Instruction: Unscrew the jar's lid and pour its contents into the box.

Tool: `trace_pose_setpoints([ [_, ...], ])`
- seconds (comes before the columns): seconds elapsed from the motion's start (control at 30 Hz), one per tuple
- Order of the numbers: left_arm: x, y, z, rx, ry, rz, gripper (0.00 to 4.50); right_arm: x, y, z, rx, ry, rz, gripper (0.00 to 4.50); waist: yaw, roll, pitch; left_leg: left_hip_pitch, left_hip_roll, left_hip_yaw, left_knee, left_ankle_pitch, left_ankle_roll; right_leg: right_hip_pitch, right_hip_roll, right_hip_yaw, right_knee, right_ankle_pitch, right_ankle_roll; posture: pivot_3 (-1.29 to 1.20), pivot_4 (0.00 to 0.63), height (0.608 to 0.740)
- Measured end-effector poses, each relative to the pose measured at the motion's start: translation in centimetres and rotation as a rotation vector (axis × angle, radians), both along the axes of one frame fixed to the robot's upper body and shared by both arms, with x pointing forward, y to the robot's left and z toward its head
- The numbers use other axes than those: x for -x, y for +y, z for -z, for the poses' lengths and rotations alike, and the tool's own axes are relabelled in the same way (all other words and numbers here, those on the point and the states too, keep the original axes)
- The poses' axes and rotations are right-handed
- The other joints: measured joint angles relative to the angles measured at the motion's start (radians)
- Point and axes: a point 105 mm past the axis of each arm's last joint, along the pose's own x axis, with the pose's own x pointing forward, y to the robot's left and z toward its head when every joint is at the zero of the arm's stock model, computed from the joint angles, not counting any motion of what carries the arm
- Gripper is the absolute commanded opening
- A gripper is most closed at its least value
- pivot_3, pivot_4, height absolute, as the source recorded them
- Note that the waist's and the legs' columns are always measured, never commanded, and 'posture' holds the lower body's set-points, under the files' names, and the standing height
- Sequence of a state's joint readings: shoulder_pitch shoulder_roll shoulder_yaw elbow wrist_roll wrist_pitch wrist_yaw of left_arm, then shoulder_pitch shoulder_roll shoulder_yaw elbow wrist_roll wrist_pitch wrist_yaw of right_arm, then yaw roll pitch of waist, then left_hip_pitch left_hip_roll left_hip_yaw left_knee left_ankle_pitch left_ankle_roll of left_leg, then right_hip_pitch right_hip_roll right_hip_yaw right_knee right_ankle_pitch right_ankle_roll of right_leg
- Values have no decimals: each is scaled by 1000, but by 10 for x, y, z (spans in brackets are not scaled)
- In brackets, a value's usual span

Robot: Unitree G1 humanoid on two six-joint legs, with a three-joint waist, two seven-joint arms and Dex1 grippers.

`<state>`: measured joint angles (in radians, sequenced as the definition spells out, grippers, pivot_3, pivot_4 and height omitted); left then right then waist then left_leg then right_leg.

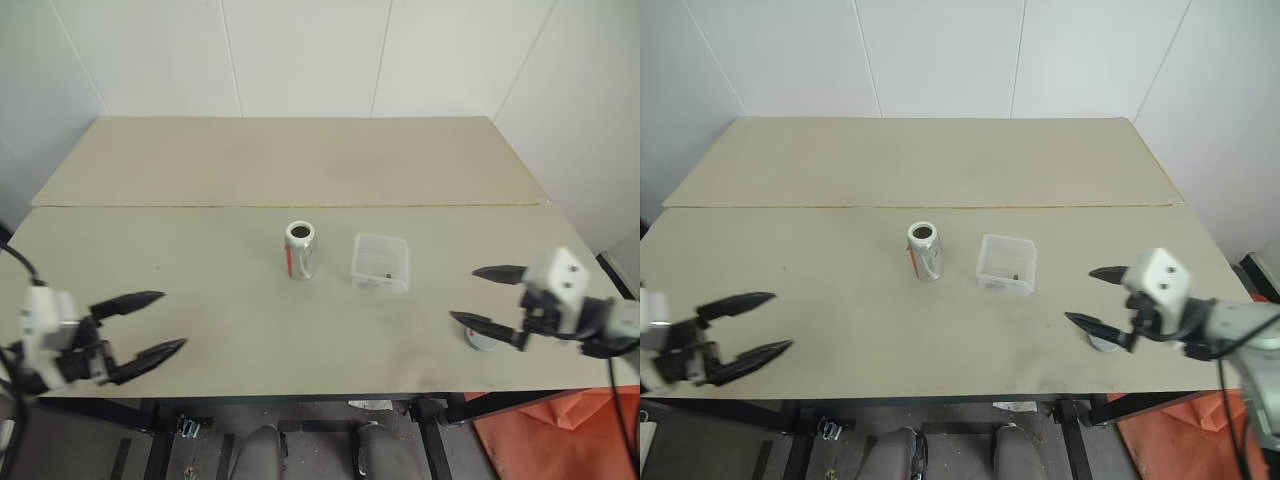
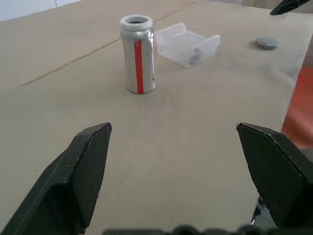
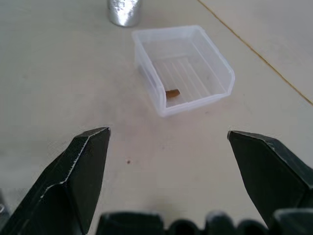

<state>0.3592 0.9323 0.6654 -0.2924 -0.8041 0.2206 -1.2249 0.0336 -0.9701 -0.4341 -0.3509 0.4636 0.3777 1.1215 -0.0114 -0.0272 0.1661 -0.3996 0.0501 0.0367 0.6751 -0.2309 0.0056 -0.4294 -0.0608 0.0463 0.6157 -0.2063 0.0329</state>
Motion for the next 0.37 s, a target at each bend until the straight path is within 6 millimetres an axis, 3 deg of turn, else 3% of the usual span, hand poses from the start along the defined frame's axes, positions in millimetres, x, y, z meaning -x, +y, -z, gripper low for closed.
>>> trace_pose_setpoints([
  [0.17,4,1,-12,-2,-14,21,4453,3,-18,-15,40,-32,-34,4500,-6,-1,0,0,1,1,-1,0,0,-1,1,0,0,0,0,0,150,740],
  [0.37,8,-10,-9,13,-13,25,4453,0,-19,-9,61,-37,-37,4500,-5,-1,0,-2,1,3,-6,0,0,-5,1,1,1,-1,-1,0,150,740],
])
